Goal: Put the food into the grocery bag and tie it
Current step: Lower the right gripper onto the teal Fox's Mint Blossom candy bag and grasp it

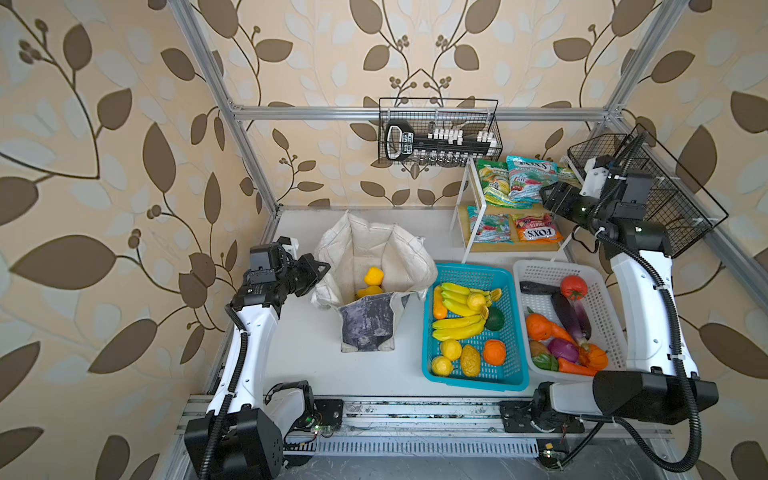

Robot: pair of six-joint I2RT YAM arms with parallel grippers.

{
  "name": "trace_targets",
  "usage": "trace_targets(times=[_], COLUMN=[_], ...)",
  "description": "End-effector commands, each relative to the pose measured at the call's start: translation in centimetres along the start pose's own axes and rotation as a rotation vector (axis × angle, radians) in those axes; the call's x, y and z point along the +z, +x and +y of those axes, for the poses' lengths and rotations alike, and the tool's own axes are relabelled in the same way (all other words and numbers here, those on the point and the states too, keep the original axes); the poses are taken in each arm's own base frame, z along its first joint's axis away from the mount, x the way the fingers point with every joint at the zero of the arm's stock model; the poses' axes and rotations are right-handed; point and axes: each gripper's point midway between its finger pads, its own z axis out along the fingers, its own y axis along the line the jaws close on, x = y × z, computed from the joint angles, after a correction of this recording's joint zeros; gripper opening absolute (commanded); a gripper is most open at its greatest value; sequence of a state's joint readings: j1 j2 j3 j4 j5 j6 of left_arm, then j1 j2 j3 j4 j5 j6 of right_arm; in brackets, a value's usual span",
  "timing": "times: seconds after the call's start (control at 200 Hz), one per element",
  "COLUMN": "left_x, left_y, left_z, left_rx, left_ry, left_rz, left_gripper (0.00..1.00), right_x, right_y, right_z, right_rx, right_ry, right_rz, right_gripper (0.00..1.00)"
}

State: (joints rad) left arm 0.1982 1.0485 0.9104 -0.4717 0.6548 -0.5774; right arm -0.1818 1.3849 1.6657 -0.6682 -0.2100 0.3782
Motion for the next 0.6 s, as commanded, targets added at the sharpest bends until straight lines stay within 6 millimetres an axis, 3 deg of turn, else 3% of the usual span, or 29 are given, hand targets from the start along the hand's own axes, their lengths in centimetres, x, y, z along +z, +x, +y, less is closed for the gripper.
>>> trace_targets(times=[0.0,0.165,0.36,0.595], left_x=[-0.5,-0.5,-0.5,-0.5], left_y=[0.2,0.1,0.1,0.1], left_z=[-0.6,-0.7,-0.6,-0.5], left_rx=[0.025,0.026,0.026,0.027], left_ry=[0.039,0.038,0.033,0.031], left_rz=[0.000,-0.002,-0.005,-0.005], left_gripper=[0.00,0.00,0.00,0.00], right_x=[0.1,0.4,0.9,1.4], right_y=[-0.4,-0.4,-0.9,-1.0], right_z=[-0.3,-1.3,-0.3,-0.3], right_rx=[0.030,0.044,0.072,0.082], right_ry=[-0.037,-0.025,-0.103,-0.119], right_rz=[-0.023,-0.028,-0.056,-0.074], right_gripper=[0.76,0.73,0.61,0.54])
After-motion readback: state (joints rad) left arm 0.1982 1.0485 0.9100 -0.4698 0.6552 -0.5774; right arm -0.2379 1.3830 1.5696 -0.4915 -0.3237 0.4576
